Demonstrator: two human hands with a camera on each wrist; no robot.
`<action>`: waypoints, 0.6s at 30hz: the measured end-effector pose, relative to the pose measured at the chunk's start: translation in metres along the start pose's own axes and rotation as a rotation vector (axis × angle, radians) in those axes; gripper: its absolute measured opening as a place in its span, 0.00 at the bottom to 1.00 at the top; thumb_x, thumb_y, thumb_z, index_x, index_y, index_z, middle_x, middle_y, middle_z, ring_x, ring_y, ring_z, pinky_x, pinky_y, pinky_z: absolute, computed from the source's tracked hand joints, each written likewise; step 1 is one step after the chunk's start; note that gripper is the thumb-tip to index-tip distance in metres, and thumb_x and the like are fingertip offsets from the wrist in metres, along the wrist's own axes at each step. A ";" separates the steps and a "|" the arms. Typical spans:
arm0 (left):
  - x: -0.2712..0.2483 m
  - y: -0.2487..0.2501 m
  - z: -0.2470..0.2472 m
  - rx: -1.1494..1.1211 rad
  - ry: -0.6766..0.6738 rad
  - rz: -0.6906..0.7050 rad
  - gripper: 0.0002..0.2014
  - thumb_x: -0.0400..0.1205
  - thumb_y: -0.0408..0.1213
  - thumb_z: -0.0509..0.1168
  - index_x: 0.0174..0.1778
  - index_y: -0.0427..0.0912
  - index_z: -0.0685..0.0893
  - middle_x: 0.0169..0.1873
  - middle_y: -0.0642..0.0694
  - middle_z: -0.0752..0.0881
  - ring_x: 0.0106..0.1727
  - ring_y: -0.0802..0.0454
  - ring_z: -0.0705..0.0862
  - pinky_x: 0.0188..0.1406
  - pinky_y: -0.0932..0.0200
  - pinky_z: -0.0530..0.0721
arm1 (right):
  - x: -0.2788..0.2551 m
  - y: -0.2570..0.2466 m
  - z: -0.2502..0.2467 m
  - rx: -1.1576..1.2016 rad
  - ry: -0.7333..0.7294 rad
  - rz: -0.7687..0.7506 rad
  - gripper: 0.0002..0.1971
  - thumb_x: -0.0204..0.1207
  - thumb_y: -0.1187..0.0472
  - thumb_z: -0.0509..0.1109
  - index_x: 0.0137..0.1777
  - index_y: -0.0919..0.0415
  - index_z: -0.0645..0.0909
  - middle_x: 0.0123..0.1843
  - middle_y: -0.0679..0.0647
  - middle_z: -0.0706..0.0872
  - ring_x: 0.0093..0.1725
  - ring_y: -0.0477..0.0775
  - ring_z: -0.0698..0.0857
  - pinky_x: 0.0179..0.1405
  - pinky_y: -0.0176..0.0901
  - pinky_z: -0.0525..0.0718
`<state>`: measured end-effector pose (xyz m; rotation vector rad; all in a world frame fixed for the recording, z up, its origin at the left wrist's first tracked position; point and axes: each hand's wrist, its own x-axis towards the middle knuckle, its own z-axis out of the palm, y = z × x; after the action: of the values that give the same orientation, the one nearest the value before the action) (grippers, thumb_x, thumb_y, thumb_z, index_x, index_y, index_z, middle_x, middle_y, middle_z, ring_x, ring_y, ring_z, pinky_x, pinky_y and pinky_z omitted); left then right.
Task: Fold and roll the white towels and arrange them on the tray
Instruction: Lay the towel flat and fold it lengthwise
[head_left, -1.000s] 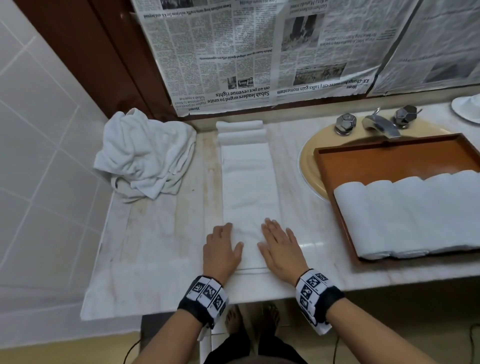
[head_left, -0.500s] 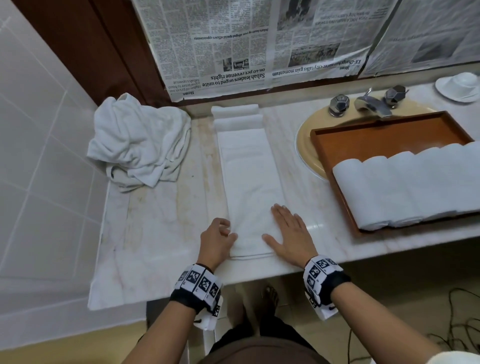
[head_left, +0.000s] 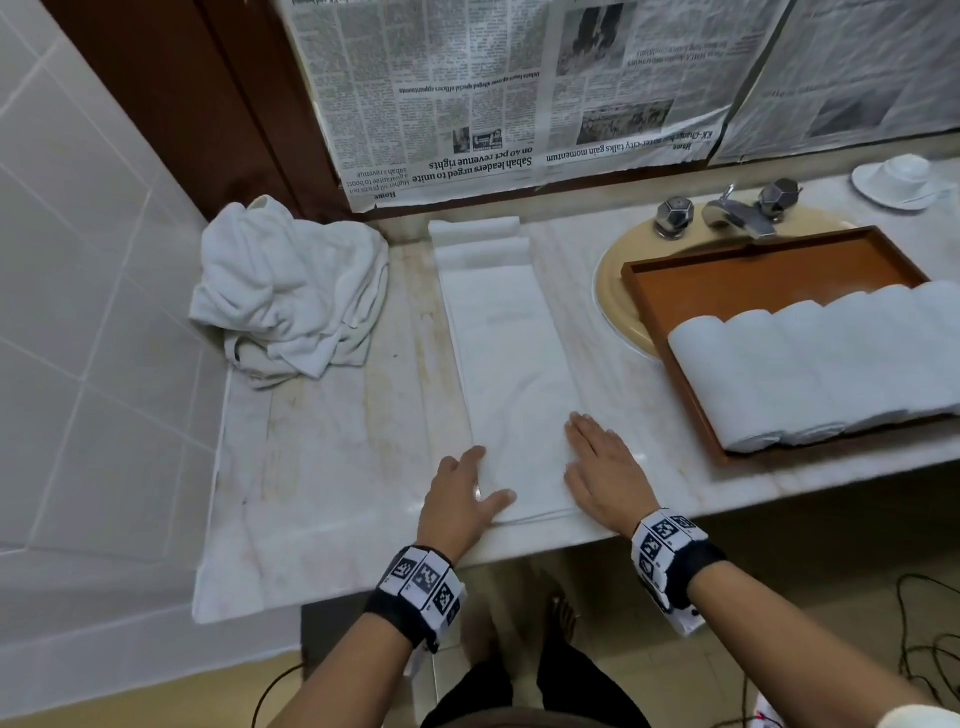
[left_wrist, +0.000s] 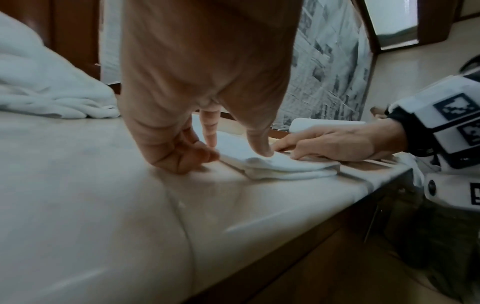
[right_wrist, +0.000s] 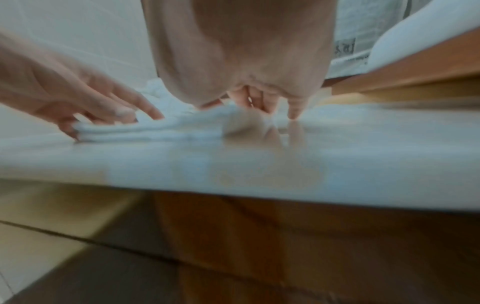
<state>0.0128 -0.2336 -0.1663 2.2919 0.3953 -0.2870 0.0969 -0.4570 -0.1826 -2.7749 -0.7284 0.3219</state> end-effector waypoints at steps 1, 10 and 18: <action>0.000 0.001 -0.001 0.017 0.023 0.003 0.36 0.79 0.59 0.70 0.81 0.54 0.67 0.64 0.49 0.73 0.65 0.49 0.75 0.63 0.51 0.78 | 0.003 -0.003 -0.004 -0.003 0.084 0.005 0.35 0.78 0.48 0.44 0.81 0.65 0.68 0.83 0.59 0.69 0.80 0.58 0.70 0.82 0.54 0.64; 0.075 0.029 0.009 0.488 0.019 0.015 0.26 0.91 0.55 0.38 0.86 0.67 0.42 0.86 0.66 0.38 0.88 0.46 0.39 0.81 0.34 0.49 | 0.081 -0.039 0.000 -0.041 -0.098 -0.102 0.36 0.81 0.42 0.28 0.88 0.53 0.44 0.88 0.44 0.39 0.87 0.52 0.41 0.85 0.57 0.41; 0.058 0.008 -0.001 0.506 -0.020 -0.073 0.29 0.88 0.64 0.38 0.84 0.71 0.36 0.84 0.65 0.33 0.87 0.47 0.32 0.82 0.30 0.37 | 0.066 0.015 -0.011 -0.063 -0.123 0.244 0.32 0.88 0.44 0.35 0.87 0.56 0.36 0.88 0.48 0.35 0.87 0.51 0.36 0.84 0.61 0.35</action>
<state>0.0693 -0.2264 -0.1790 2.7679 0.4343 -0.4921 0.1628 -0.4378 -0.1865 -2.9292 -0.4313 0.5291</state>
